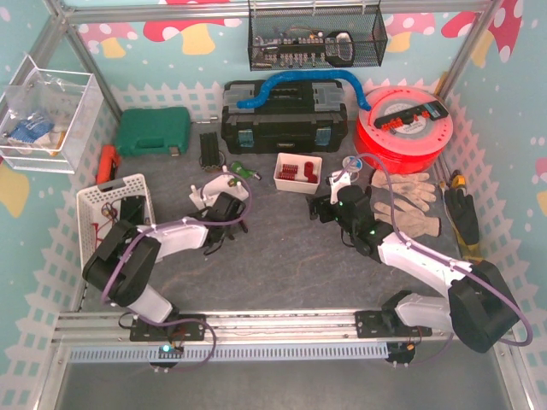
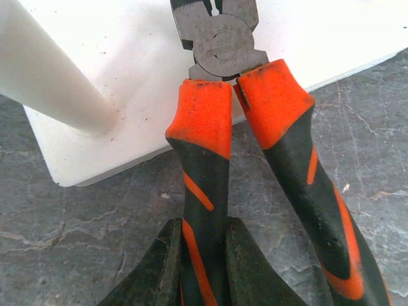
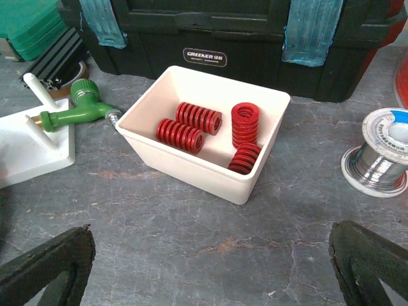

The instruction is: Install the large spring

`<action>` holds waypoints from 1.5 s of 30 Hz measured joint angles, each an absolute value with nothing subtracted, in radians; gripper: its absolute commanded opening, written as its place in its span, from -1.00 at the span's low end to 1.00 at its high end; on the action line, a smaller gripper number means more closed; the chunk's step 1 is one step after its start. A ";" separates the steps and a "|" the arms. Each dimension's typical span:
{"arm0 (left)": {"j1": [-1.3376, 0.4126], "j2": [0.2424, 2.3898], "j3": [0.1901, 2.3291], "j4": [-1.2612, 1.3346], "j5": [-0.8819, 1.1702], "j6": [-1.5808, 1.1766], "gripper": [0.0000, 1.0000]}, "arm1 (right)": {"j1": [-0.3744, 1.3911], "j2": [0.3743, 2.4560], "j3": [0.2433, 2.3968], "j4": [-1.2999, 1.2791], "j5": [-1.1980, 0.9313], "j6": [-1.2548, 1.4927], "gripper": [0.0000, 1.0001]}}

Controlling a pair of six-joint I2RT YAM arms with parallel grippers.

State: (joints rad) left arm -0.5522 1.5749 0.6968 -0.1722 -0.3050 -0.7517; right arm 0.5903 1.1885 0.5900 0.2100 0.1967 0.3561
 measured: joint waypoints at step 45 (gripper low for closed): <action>-0.202 1.332 0.838 -0.297 -0.539 -0.687 -1.00 | 0.591 1.169 0.579 0.210 0.229 0.355 0.99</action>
State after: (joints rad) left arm -0.2024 1.3323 0.8379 -0.2966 -0.5392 -0.6868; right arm 0.5911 1.1694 0.5789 0.2100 0.2287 0.3553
